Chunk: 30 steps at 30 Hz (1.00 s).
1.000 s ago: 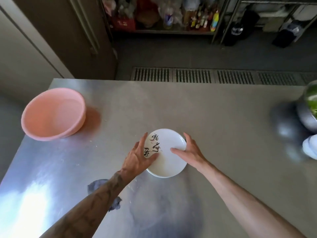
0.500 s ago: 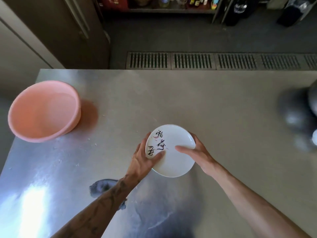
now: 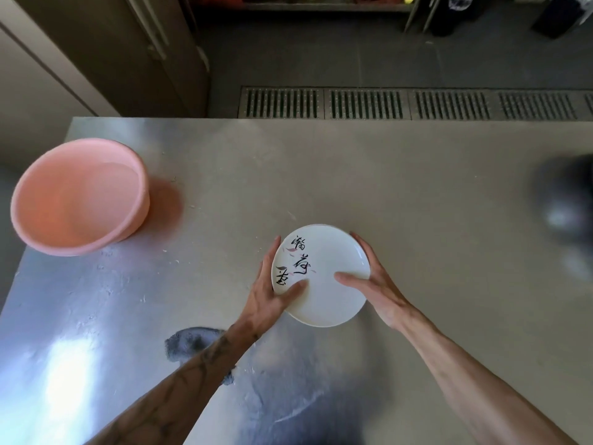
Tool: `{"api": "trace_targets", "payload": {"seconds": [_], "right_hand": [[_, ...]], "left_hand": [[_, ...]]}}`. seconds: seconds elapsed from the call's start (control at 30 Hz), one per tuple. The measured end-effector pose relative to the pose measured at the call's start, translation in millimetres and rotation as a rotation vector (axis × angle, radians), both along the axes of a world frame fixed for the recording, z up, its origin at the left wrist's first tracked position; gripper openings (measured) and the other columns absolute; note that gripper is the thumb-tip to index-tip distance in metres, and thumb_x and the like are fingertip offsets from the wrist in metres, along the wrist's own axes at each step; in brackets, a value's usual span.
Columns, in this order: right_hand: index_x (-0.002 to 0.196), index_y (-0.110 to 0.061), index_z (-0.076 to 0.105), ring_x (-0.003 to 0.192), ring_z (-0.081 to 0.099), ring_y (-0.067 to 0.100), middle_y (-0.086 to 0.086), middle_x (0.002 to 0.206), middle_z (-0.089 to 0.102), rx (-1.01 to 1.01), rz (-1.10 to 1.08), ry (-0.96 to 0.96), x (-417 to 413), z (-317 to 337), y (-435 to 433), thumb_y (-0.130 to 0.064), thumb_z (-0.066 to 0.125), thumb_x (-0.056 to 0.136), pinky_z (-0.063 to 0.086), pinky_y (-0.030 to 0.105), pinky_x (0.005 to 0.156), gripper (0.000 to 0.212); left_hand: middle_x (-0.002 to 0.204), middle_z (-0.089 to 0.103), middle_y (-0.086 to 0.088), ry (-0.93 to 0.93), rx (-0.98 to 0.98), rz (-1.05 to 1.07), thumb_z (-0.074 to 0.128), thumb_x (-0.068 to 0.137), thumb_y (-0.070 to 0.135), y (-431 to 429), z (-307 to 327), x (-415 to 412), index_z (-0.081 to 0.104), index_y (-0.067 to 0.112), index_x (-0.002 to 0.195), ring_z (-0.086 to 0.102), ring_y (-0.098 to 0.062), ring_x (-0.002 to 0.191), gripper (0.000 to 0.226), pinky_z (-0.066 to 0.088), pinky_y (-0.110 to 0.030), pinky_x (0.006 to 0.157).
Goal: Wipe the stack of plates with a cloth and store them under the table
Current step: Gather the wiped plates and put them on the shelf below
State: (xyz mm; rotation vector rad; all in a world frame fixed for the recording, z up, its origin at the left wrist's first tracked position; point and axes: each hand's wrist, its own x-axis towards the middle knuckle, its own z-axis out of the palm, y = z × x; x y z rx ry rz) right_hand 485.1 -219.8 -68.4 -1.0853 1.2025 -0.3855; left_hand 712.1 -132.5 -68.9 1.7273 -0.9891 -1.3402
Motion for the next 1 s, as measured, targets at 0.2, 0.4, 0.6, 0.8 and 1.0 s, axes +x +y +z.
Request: {"api": "trace_targets", "payload": {"seconds": [0.2, 0.4, 0.6, 0.8, 1.0], "right_hand": [[0.145, -0.063, 0.031, 0.124, 0.051, -0.009, -0.033, 0.139, 0.05, -0.03, 0.001, -0.039, -3.1, -6.5, 5.2, -0.035, 0.084, 0.078, 0.045, 0.032, 0.1, 0.09], [0.141, -0.061, 0.039, 0.118, 0.055, -0.009, -0.032, 0.134, 0.055, -0.057, -0.055, -0.062, -0.5, -8.5, 6.7, -0.029, 0.082, 0.075, 0.046, 0.028, 0.092, 0.085], [0.14, -0.061, 0.04, 0.116, 0.056, -0.008, -0.032, 0.131, 0.057, -0.06, -0.061, -0.075, -3.9, 0.9, 11.3, -0.028, 0.083, 0.074, 0.046, 0.029, 0.093, 0.085], [0.138, -0.06, 0.043, 0.116, 0.057, -0.007, -0.029, 0.129, 0.059, -0.067, -0.061, -0.096, -12.3, 31.2, 14.8, -0.027, 0.082, 0.071, 0.046, 0.031, 0.096, 0.085], [0.133, -0.06, 0.047, 0.112, 0.059, -0.008, -0.03, 0.126, 0.062, -0.104, -0.061, -0.144, -29.4, 72.2, 28.4, -0.021, 0.082, 0.073, 0.046, 0.03, 0.091, 0.08]], "left_hand": [[0.148, 0.052, 0.021, 0.014, -0.031, 0.021, 0.08, 0.082, 0.045, 2.8, -3.0, -3.3, 0.022, 0.058, 0.152, 0.054, -0.001, 0.132, 0.092, 0.048, -0.011, 0.093], [0.146, 0.057, 0.014, 0.036, -0.072, 0.064, 0.079, 0.082, 0.037, 3.7, -0.9, -11.0, 0.03, 0.054, 0.15, 0.058, -0.008, 0.13, 0.086, 0.051, -0.03, 0.101], [0.142, 0.06, 0.016, 0.008, -0.099, 0.074, 0.08, 0.083, 0.035, 10.0, 10.6, -15.5, 0.032, 0.054, 0.149, 0.06, -0.006, 0.127, 0.084, 0.054, -0.02, 0.096], [0.14, 0.06, 0.018, -0.007, -0.111, 0.081, 0.081, 0.081, 0.039, 17.2, 39.8, -25.2, 0.033, 0.059, 0.146, 0.061, -0.004, 0.125, 0.083, 0.051, -0.026, 0.096], [0.135, 0.063, 0.019, -0.011, -0.181, 0.088, 0.08, 0.082, 0.033, 34.7, 78.8, -45.7, 0.036, 0.053, 0.147, 0.063, -0.003, 0.12, 0.081, 0.054, -0.017, 0.088]]}}
